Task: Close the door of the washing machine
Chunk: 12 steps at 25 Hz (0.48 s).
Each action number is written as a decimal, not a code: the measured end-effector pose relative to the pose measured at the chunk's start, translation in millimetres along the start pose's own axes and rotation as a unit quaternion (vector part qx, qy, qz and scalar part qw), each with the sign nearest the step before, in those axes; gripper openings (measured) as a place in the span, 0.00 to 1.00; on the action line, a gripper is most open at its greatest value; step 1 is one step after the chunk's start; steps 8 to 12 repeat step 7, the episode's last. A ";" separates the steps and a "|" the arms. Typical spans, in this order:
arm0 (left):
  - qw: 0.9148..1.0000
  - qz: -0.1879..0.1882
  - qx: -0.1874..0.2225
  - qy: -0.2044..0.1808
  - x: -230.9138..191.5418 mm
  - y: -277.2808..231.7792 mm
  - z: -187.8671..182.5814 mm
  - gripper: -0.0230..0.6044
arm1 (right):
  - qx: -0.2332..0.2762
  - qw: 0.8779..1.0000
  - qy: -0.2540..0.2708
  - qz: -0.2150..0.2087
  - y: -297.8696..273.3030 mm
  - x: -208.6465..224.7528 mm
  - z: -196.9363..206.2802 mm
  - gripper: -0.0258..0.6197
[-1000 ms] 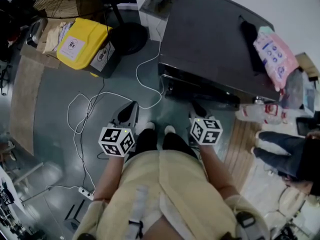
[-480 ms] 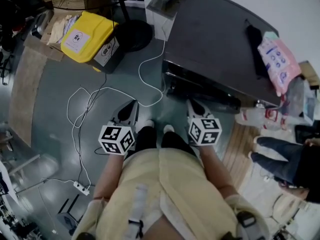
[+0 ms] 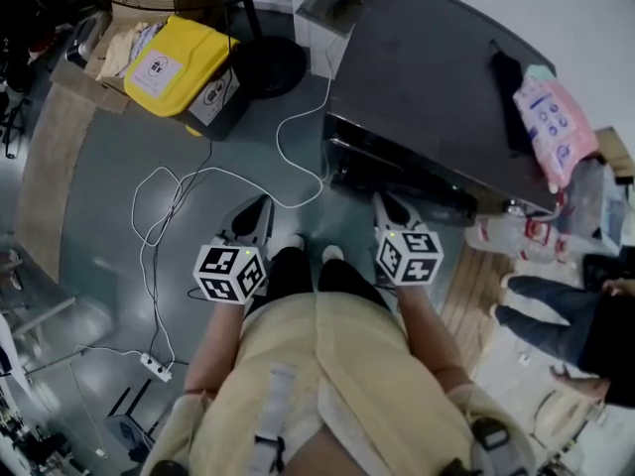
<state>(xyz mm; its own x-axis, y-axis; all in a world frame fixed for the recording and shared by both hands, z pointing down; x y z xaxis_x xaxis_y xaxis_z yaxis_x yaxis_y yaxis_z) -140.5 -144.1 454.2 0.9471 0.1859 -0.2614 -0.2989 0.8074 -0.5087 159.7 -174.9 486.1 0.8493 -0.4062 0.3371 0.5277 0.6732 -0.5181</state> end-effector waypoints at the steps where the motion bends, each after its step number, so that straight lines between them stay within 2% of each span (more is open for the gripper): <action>1: 1.000 -0.002 0.000 0.000 0.3 0.8 0.7 0.04 | 0.001 1.000 0.001 -0.001 0.4 0.2 -0.6 0.05; 12: 1.000 -0.006 -0.003 0.001 6.6 4.9 6.7 0.04 | -0.002 1.000 0.000 -0.006 5.8 3.4 3.6 0.05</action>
Point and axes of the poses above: the fingertips, and each gripper's own axes: y backward along the fingers, x to its right, z out of its underside, the point moved 9 cm from there along y, backward along the fingers, and after that the axes turned 9 degrees about -z, right-handed, at the moved point
